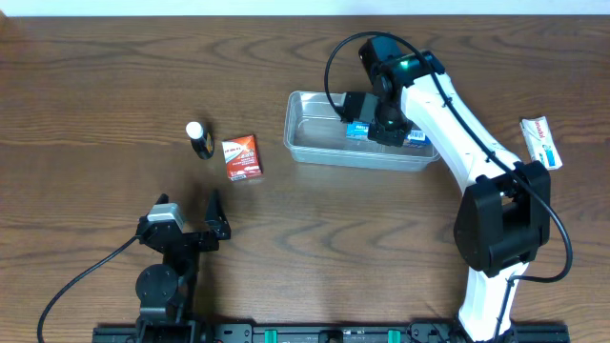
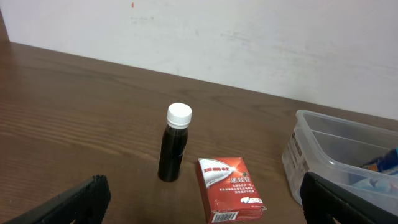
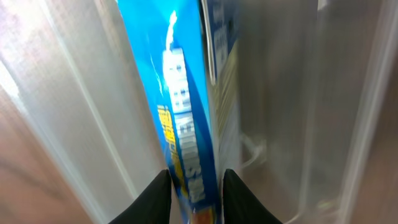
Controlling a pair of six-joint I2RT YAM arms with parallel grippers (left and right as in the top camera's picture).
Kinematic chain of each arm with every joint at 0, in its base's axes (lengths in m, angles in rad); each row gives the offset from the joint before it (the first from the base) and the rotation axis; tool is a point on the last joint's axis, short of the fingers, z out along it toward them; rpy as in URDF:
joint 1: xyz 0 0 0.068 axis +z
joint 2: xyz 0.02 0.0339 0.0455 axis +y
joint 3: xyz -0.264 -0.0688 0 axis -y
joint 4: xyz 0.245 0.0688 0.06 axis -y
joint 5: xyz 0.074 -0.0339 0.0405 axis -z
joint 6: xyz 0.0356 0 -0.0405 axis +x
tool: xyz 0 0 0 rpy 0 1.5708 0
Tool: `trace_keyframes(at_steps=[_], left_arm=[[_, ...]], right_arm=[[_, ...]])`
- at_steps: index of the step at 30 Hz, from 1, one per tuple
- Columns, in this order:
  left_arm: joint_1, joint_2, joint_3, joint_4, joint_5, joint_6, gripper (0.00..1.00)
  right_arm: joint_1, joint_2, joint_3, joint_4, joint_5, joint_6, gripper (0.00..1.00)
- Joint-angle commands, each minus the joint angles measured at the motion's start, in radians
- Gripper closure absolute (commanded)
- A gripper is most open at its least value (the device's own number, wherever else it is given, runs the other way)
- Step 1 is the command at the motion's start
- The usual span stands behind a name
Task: Pack container
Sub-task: 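Lower the blue box into the container and open the right gripper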
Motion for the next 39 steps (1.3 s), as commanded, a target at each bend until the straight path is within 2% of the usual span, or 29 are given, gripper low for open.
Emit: trace_keyframes(at_steps=[1,10,22,28,37,39], left_arm=[[0.000,-0.005,-0.021,-0.032,-0.002,0.009,0.02],[0.000,-0.005,-0.021,-0.032,-0.002,0.009,0.02],[0.000,-0.005,-0.021,-0.032,-0.001,0.009,0.02],[0.000,-0.005,-0.021,-0.032,-0.002,0.009,0.02],[0.000,-0.005,-0.021,-0.032,-0.002,0.009,0.02],[0.000,-0.005,-0.021,-0.032,-0.002,0.010,0.02]], right_arm=[[0.005,-0.019,-0.005,-0.028,-0.009,0.097,0.75],[0.008,-0.021,-0.005,-0.069,-0.119,0.100,0.70],[0.008,-0.021,-0.005,-0.090,-0.121,0.121,0.66],[0.008,-0.021,-0.004,-0.080,-0.121,0.149,0.57],[0.008,-0.021,-0.004,-0.075,-0.122,0.215,0.60],[0.008,-0.021,-0.004,-0.063,-0.124,0.266,0.64]])
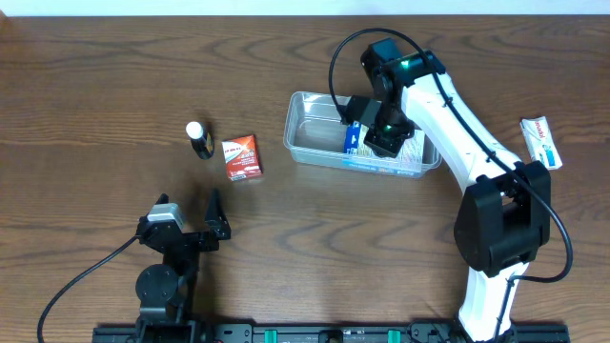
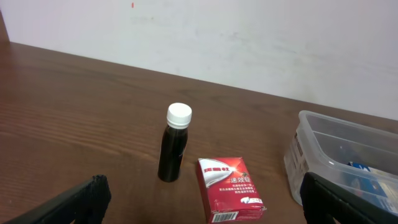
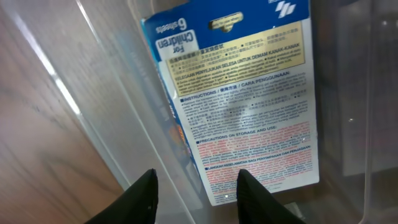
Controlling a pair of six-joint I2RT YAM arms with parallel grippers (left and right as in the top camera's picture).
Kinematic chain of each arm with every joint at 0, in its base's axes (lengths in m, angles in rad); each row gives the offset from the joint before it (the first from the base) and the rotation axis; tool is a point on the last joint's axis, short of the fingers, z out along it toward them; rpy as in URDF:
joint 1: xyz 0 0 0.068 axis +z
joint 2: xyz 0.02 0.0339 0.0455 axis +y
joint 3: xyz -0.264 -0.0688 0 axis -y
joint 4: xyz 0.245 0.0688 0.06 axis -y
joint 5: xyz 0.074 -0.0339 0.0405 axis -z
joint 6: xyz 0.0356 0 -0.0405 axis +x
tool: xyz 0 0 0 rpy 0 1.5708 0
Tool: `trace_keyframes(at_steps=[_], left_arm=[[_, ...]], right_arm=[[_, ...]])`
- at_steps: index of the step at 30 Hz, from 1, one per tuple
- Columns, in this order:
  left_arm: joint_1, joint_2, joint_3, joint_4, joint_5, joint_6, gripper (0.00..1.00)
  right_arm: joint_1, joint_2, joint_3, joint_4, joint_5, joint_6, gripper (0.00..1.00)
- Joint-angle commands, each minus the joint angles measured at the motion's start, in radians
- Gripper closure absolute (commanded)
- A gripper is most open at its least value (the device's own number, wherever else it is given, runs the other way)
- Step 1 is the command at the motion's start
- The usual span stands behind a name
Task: Pack container
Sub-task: 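Lower the blue box into the container and open the right gripper, then raise the right gripper and withdraw it right of the container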
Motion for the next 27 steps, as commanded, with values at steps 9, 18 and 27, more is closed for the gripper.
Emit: trace_keyframes(at_steps=[9,18,27], left_arm=[[0.000,-0.005,-0.021,-0.032,-0.002,0.009,0.02],[0.000,-0.005,-0.021,-0.032,-0.002,0.009,0.02],[0.000,-0.005,-0.021,-0.032,-0.001,0.009,0.02]], right_arm=[[0.008,-0.020,-0.004,0.132,-0.108,0.616,0.86],[0.017,-0.020,-0.005,0.183,-0.100,0.914,0.99],[0.004,-0.049,-0.004,0.167,-0.105,0.943,0.99]])
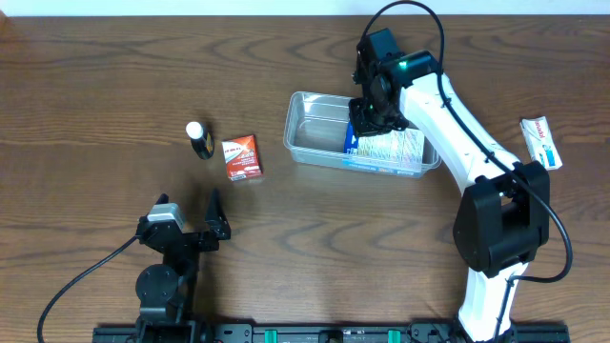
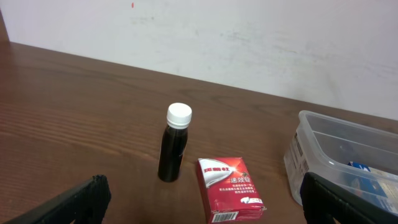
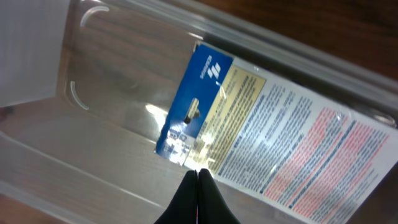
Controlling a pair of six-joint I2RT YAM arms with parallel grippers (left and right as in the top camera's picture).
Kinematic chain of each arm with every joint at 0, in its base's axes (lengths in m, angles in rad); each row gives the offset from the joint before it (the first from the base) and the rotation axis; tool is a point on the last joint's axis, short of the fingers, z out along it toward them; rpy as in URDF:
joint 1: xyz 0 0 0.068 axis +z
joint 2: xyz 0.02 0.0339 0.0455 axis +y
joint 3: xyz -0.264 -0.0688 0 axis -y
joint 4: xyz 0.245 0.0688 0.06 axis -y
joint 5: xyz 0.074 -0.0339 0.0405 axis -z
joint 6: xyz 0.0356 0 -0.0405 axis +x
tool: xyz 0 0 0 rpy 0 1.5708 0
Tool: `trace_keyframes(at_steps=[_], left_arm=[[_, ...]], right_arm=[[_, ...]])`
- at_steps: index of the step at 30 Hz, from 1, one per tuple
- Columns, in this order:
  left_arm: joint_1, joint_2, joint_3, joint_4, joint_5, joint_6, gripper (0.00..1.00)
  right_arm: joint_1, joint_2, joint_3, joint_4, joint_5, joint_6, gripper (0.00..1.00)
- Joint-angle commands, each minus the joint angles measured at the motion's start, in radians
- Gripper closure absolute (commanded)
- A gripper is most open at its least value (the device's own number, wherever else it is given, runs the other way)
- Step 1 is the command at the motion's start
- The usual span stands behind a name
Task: Pack container
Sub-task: 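Raise the right gripper and withdraw it right of the container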
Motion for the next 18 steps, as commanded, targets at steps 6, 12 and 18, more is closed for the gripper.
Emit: trace_keyframes(at_steps=[6,12,18], left_arm=[[0.000,-0.005,-0.021,-0.032,-0.002,0.009,0.02],[0.000,-0.005,-0.021,-0.032,-0.002,0.009,0.02],[0.000,-0.005,-0.021,-0.032,-0.002,0.009,0.02]], right_arm=[[-0.030,-0.181,-0.004,-0.053,-0.010,0.037,0.99],[-0.069,-0.328,-0.005,-0.267,0.041,0.050,0.99],[-0.100,-0.351,-0.020,-0.433,0.122,0.097,0.99]])
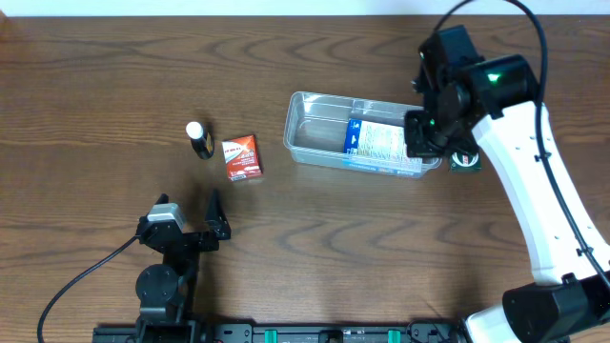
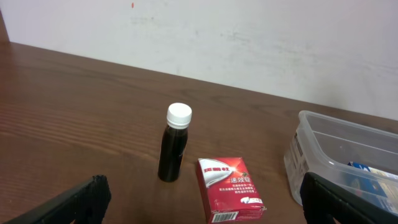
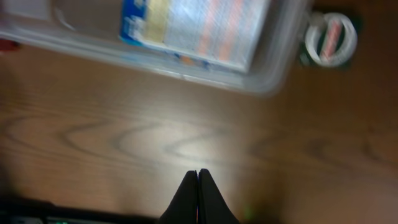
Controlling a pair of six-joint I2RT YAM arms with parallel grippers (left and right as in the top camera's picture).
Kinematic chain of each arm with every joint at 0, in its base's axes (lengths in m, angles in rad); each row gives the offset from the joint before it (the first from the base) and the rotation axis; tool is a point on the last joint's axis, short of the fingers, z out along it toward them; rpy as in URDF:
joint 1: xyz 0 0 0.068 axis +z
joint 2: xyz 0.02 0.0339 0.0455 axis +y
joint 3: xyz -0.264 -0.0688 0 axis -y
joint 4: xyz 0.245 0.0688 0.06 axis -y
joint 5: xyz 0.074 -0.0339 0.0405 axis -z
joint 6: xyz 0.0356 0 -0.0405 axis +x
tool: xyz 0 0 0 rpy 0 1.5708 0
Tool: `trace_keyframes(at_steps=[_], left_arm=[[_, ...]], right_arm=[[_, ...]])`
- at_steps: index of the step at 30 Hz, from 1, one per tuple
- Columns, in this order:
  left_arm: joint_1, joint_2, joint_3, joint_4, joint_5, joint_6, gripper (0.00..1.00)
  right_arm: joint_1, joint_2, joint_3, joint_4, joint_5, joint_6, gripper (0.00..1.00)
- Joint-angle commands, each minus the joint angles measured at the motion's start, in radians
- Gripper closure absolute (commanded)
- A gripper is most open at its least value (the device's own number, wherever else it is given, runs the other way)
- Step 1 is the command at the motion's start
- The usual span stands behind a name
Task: Pack container
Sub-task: 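Raise the right gripper and withdraw it right of the container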
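A clear plastic container [image 1: 315, 135] lies at mid-table, with a blue and white packet [image 1: 381, 141] flat in its right half. Left of it are a red box [image 1: 241, 158] and a dark bottle with a white cap [image 1: 197, 136]. My right gripper [image 3: 198, 180] is shut and empty, high over the table in front of the container [image 3: 273, 68]; the packet [image 3: 199, 25] shows at the top of its view. My left gripper [image 2: 199, 202] rests open near the front edge, facing the bottle [image 2: 175, 143] and red box [image 2: 229, 186].
A small round white and red item [image 1: 464, 159] on a dark base sits just past the container's right end, also visible as the round item [image 3: 333, 37] in the right wrist view. The right arm [image 1: 519, 143] crosses over the table's right side.
My right gripper, shut low over the packet inside the container, is now raised and off to the right, still shut. The round item by the container's right end has come into view.
My right gripper was first shut on the blue packet, held on edge inside the container. Then it stood open with the packet lying flat. Then it was shut just above the packet, and now it is clear of the container. The left arm stayed still.
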Motion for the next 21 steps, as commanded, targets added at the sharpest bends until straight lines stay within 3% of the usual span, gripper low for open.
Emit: trace_keyframes(at_steps=[1,9,21], left_arm=[[0.000,-0.005,-0.021,-0.032,-0.002,0.009,0.02],[0.000,-0.005,-0.021,-0.032,-0.002,0.010,0.02],[0.000,-0.005,-0.021,-0.032,-0.002,0.010,0.02]], right_arm=[[-0.014,0.021,-0.033,-0.003,0.049,0.032,0.99],[-0.039,0.021,-0.256,0.139,0.043,0.043,0.99],[-0.067,0.021,-0.351,0.231,0.026,0.085,0.99]])
